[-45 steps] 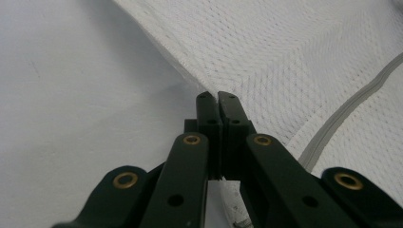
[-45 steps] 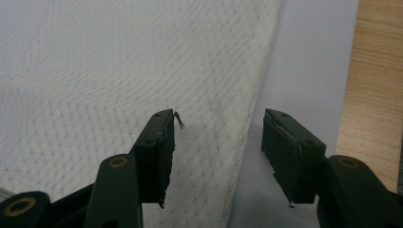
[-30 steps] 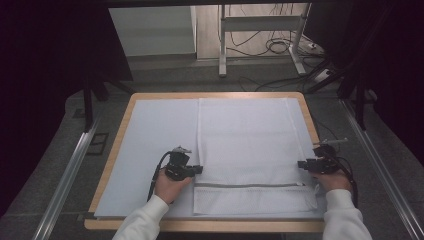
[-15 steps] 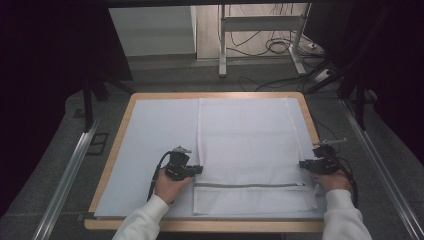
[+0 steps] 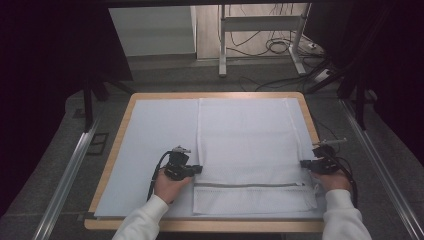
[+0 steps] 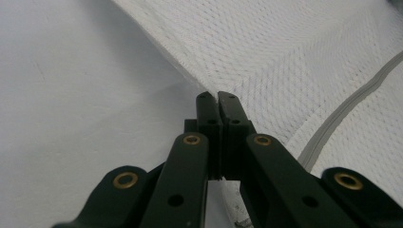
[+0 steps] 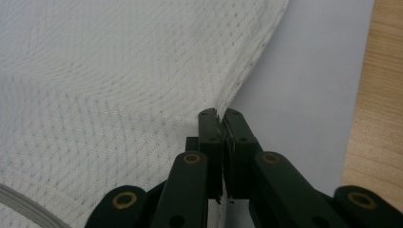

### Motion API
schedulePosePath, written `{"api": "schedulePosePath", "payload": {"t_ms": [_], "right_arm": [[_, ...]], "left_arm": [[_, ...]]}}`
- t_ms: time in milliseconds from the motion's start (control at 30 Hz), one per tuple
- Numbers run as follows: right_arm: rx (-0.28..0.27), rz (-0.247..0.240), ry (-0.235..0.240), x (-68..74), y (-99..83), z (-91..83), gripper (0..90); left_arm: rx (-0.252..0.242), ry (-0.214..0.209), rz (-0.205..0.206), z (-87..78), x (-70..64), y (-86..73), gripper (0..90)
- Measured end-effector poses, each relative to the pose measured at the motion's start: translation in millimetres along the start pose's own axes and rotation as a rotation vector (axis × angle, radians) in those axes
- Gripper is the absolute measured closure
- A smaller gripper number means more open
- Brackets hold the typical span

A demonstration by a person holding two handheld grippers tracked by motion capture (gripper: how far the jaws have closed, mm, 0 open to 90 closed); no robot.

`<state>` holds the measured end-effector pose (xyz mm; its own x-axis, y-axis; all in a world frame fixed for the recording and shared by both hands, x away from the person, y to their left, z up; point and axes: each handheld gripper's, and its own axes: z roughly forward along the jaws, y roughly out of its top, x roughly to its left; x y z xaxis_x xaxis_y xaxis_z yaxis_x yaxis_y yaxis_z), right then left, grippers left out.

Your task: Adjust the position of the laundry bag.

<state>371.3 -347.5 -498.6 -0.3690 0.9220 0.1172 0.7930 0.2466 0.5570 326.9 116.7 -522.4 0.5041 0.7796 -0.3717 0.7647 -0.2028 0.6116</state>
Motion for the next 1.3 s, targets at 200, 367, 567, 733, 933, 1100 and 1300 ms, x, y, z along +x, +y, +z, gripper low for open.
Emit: {"api": "schedulePosePath", "payload": {"t_ms": [200,367,567,733,933,1100,1300], "right_arm": [[-0.007,0.004,0.010,-0.6,-0.2,-0.6,86.5],[-0.010,0.003,0.011,0.2,-0.3,-0.2,86.7],[-0.017,-0.006,0.018,3.8,0.7,-0.1,86.7],[-0.019,-0.010,0.025,6.9,1.3,0.8,86.7],[-0.023,-0.020,0.026,10.6,2.1,2.0,86.8],[-0.022,-0.027,0.027,14.4,2.6,3.0,86.8],[-0.026,-0.026,0.041,17.2,3.0,3.8,86.8]], "left_arm": [[0.005,-0.002,0.005,0.4,1.0,-0.1,89.6],[-0.001,0.000,0.000,-1.4,2.5,0.0,89.7],[-0.004,0.001,-0.006,-4.4,5.8,-0.3,89.7],[-0.009,0.004,-0.012,-7.1,8.7,-0.9,89.7],[-0.014,0.008,-0.009,-11.4,11.5,-1.2,89.7],[-0.017,0.013,-0.013,-13.9,14.0,-2.0,89.7],[-0.026,0.012,-0.021,-17.9,16.8,-3.6,89.6]]}}
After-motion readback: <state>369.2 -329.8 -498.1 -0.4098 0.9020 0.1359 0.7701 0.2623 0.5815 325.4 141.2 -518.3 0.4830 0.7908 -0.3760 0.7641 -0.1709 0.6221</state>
